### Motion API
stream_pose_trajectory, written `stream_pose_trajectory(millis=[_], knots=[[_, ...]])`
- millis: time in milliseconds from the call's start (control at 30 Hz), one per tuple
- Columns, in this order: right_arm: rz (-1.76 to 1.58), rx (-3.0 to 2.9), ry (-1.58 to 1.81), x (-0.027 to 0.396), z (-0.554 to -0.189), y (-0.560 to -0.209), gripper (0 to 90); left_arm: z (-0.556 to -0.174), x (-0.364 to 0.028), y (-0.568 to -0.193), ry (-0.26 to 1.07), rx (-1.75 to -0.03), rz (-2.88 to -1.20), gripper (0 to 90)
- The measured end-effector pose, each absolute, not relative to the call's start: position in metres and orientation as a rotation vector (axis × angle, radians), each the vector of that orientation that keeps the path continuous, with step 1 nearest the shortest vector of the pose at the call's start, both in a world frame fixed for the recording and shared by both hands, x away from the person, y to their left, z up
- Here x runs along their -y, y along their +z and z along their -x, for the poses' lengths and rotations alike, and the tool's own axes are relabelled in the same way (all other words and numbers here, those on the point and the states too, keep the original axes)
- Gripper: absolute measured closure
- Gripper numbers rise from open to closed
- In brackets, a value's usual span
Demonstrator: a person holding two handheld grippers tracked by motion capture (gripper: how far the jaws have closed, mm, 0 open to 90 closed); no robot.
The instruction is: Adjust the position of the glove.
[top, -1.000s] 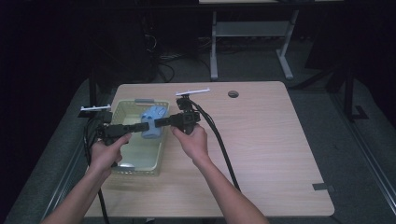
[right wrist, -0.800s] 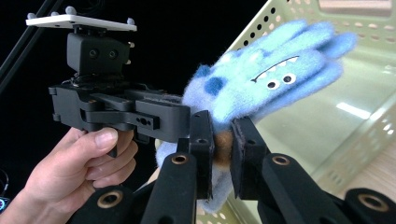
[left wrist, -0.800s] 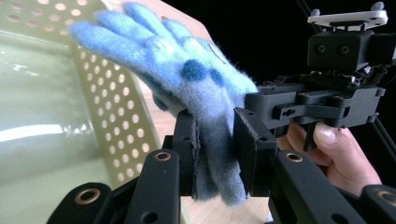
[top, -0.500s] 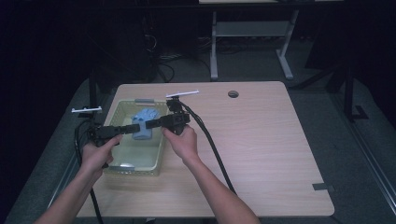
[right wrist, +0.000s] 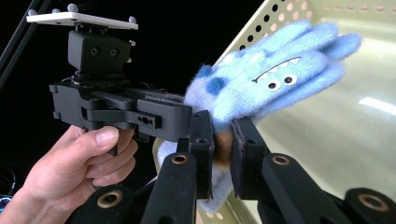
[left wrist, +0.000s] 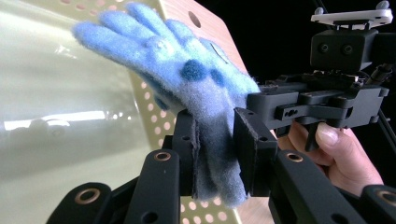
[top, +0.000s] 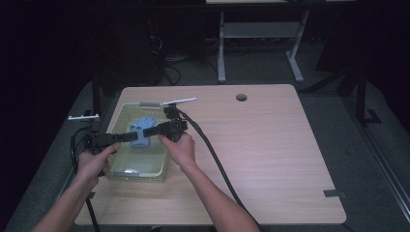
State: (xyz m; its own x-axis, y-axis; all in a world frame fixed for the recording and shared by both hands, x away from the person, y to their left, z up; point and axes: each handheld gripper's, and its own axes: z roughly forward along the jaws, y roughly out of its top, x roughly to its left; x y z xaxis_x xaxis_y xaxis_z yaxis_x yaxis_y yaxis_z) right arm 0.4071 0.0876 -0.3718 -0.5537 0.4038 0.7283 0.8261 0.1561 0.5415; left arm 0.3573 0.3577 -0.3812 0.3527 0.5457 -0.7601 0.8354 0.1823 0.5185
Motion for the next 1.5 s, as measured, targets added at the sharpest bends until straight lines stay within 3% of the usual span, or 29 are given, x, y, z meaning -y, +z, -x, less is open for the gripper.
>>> stream_pose_trajectory(millis=[1500], knots=[[1.196, 2.012, -1.268, -0.11, -0.409, -0.414, 80.3, -0.358, -0.37, -0.409, -0.333, -1.422, -1.568, 70.0]])
